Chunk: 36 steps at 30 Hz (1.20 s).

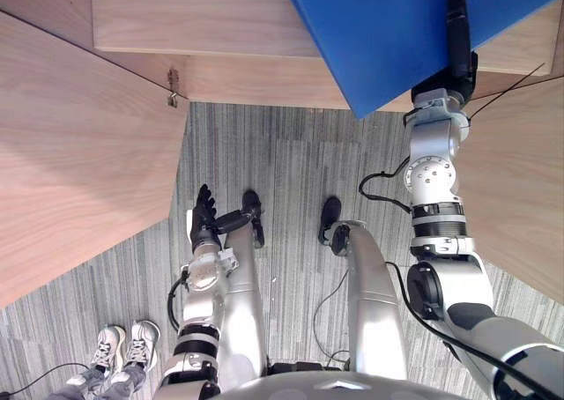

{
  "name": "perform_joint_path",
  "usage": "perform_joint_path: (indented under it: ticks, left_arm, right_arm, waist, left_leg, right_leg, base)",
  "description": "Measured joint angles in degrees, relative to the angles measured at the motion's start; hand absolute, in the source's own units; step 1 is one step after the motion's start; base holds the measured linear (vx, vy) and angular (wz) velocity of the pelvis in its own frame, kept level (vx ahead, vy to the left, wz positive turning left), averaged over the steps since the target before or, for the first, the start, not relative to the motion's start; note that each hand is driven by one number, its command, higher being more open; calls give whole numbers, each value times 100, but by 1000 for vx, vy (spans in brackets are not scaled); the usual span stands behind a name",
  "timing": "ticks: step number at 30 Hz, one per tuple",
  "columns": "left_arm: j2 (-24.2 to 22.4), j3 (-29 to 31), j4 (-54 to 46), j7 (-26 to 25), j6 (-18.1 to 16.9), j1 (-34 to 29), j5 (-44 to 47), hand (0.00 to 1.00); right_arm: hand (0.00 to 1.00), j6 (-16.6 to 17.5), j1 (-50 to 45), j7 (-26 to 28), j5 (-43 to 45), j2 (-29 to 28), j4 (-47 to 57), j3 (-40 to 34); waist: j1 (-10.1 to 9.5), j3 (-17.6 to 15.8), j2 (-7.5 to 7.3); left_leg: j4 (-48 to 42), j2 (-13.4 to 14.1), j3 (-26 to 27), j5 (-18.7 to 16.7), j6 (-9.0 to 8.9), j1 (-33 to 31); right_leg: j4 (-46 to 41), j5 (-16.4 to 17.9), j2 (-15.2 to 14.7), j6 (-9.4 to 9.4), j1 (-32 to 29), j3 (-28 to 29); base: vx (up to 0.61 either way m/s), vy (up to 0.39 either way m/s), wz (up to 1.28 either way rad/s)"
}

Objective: Walk over to the cabinet, pick up the folder, carry it to the office cabinet, place the folder inside the office cabinet, then close the office cabinet door

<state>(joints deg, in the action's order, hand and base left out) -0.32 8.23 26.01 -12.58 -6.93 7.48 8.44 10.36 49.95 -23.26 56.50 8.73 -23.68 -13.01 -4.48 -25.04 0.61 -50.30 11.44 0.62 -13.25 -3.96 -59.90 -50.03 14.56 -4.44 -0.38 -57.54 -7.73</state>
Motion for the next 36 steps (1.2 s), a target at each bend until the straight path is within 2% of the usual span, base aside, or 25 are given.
perform_joint_path:
  ticks: [5, 6, 10, 14, 23, 29, 32, 36]
  left_arm:
    - [-58, -237, -172, -82, 1, -68, 7, 100]
    - [-59, -296, -276, -107, 0, -136, 10, 100]
    - [-64, -475, -451, -165, -1, -270, 17, 100]
    - [-74, -584, -688, -201, -2, -418, 60, 100]
    - [-74, -776, -904, -180, -5, -546, 114, 100]
    - [-39, -945, -1057, -150, -4, -722, 117, 100]
    - [-7, -962, -1157, -73, -15, -860, 116, 100]
    - [33, -960, -1191, 16, -15, -920, 117, 100]
  right_arm:
    - [0, 145, 246, -389, 275, -7, -60, -307]
    - [100, 195, 310, -507, 344, -12, -74, -389]
    - [100, 360, 528, -812, 618, 20, -94, -625]
    - [100, 487, 677, -874, 711, 143, -152, -654]
    - [100, 497, 1466, -833, 879, 730, -426, -594]
    - [100, 495, 1545, -821, 881, 758, -426, -581]
    - [100, 388, 1563, -769, 876, 903, -456, -219]
    - [100, -55, 1892, -307, 825, 1260, -859, 509]
  waist:
    - [8, 0, 0]
    - [7, 0, 0]
    - [7, 0, 0]
    - [12, -1, 1]
    - [-95, -30, 13]
    - [-109, -36, 10]
    - [-79, -36, 11]
    - [-14, -36, 11]
  left_leg:
    - [334, -160, -69, 253, 4, 0]
    - [386, -188, -105, 297, 5, -17]
    - [635, -297, -156, 502, 23, -46]
    - [763, -361, -163, 625, 28, -96]
    - [914, -377, -180, 735, -21, -102]
    - [1056, -387, -112, 736, -3, 77]
    - [1116, -377, -52, 742, 8, 137]
    - [1172, -368, 5, 755, 20, 160]
  right_leg:
    - [164, -79, -139, -14, 18, -145]
    - [186, -94, -161, -17, 18, -184]
    - [316, -180, -253, -16, 5, -283]
    - [349, -208, -340, 6, -49, -344]
    - [448, -252, -367, -37, -47, -427]
    - [544, -259, -403, -50, 129, -439]
    - [595, -260, -420, -49, 188, -439]
    - [619, -274, -427, -51, 192, -428]
  base:
    - [-3, 42, 23]
    - [-2, 40, 17]
    - [-5, 42, 18]
    - [-8, 36, 15]
    - [31, 26, 5]
    - [35, 37, 2]
    - [35, 43, 2]
    - [38, 31, -1]
